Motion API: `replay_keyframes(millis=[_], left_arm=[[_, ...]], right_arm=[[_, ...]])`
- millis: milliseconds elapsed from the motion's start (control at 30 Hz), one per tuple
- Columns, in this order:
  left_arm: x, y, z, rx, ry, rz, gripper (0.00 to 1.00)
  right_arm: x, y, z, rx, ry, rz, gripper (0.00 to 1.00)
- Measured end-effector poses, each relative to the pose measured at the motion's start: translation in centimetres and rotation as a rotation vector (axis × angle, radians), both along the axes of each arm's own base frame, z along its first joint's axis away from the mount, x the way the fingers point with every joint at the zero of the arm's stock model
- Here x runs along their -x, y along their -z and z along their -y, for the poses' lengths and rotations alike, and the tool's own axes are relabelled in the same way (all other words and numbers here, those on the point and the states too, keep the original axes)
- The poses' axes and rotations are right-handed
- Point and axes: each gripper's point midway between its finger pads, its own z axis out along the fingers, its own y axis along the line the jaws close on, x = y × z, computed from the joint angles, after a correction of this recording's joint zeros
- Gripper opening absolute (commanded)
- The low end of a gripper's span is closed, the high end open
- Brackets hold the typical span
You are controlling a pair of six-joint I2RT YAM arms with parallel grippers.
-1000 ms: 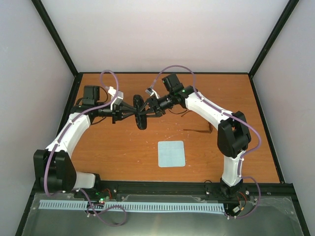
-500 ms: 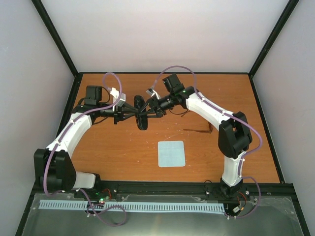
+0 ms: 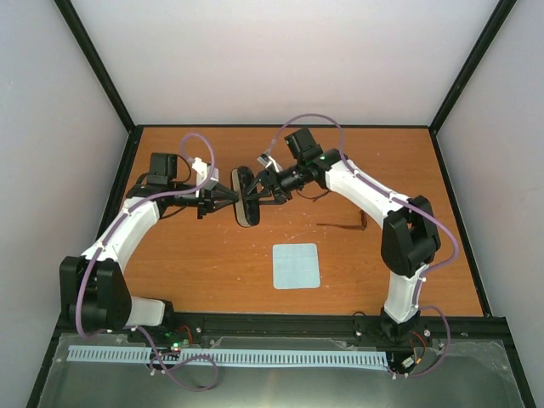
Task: Organize the sunglasses
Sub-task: Open the sunglasses case, then place the sunglasses case at the center of the board.
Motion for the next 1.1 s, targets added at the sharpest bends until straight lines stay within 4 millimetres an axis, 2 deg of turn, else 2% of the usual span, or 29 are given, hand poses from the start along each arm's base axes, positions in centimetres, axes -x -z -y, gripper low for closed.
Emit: replay_keyframes(millis=[300,400,467,667,733,833,933,1100], left_arm=[[-0.1,0.7,-0.2,-0.019,-0.011,0.005,0.13],[-0.3,2.9,-0.4,-0.067,-0.04,-0.04,0.13],[-0.3,3.4,-0.4,-0.065,-0.032,-0.053,0.14],[-0.3,3.1,-0.4,-0.075,-0.039,-0.028,0.39],[-0.3,2.9,-0.5,-0.087,-0.055,-0.022,0.41],[-0.6,2.3,-1.0,-0.121,-0.105,0.008,0.41],[-1.0,1.3,-1.8,-0.142,-0.164,0.051,0.35],[-2.2,-0.2,-3.4,-0.163,-0.274,0.12,0.31]], right_arm=[[0.1,-1.0,0.7,0.004,0.028,-0.004,0.03],[0.6,-3.1,0.5,-0.068,-0.008,0.031,0.03],[0.9,-3.9,0.7,-0.073,-0.002,0.047,0.03],[0.4,-3.4,1.2,-0.068,0.016,0.046,0.03],[0.1,-3.0,1.6,-0.072,0.027,0.053,0.03],[-0.2,-2.6,2.5,-0.095,0.031,0.047,0.03],[-0.5,-2.5,3.1,-0.125,0.023,0.048,0.03],[-1.6,-2.3,2.5,-0.19,-0.002,0.07,0.03]])
